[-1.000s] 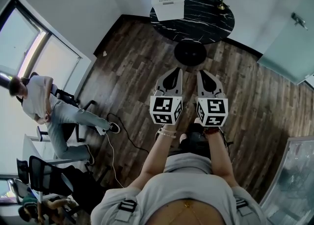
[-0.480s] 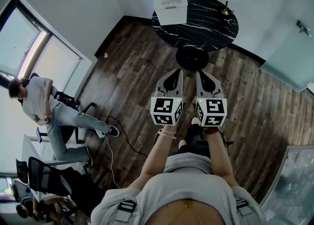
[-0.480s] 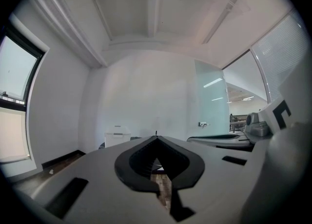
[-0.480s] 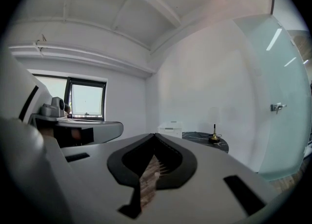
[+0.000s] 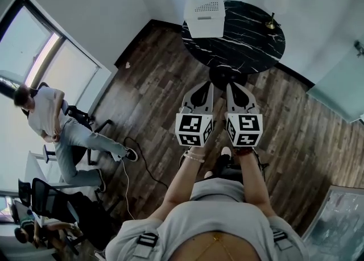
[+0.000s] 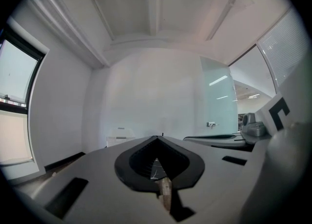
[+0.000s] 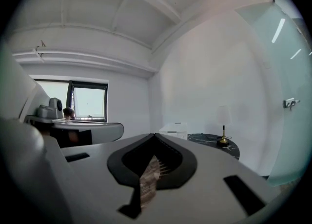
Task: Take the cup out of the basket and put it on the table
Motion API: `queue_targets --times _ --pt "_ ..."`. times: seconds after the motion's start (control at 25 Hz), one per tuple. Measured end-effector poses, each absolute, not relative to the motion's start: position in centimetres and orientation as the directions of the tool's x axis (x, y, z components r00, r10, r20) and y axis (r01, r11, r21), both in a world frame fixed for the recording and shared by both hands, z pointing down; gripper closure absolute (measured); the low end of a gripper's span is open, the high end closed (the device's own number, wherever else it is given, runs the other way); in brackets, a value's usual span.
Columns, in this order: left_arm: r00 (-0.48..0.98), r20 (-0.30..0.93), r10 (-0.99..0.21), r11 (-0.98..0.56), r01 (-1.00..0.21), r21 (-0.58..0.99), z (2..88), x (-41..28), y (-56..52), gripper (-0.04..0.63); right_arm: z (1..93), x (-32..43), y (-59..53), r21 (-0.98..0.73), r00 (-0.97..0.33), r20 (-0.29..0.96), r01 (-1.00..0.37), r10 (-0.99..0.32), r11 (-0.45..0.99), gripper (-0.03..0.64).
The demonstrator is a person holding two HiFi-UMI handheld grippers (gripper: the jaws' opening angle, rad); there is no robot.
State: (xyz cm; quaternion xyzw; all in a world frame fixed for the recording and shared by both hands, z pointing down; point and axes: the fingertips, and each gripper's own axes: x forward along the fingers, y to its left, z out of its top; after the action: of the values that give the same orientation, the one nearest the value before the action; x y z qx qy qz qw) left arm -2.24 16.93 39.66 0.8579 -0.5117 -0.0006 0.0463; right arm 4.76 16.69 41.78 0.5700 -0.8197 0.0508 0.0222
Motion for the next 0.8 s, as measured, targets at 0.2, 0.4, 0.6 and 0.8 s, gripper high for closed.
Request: queue_targets --times 0.2,0.4,0.6,0.8 --pt "0.428 0.063 -0.901 -0.423 -0.902 0.080 39.8 -2.3 14.2 0.589 41.7 4.9 13.5 -0.069 -0.392 0.100 -0.920 -0.914 0.387 0.609" --pt "0.396 0.067 -0.916 -0.391 -0.917 0.080 39.8 -1.3 11.6 0.589 41.9 5.5 10.9 -0.068 -0.428 0.104 -0.904 -0.898 0.423 0.609" --pt "0.382 0.073 -0.921 -0.376 -0.923 0.081 40.0 0.4 9.4 0.589 42.2 6.8 8.7 -0.059 -0.450 0.115 -0.893 -0.886 0.446 0.609" --pt "0.372 0.069 -0.926 -0.366 -0.927 0.083 39.9 2.0 7.9 0.589 42.2 8.1 7.1 -0.052 -0.464 0.119 -0.886 -0.878 0.462 0.609"
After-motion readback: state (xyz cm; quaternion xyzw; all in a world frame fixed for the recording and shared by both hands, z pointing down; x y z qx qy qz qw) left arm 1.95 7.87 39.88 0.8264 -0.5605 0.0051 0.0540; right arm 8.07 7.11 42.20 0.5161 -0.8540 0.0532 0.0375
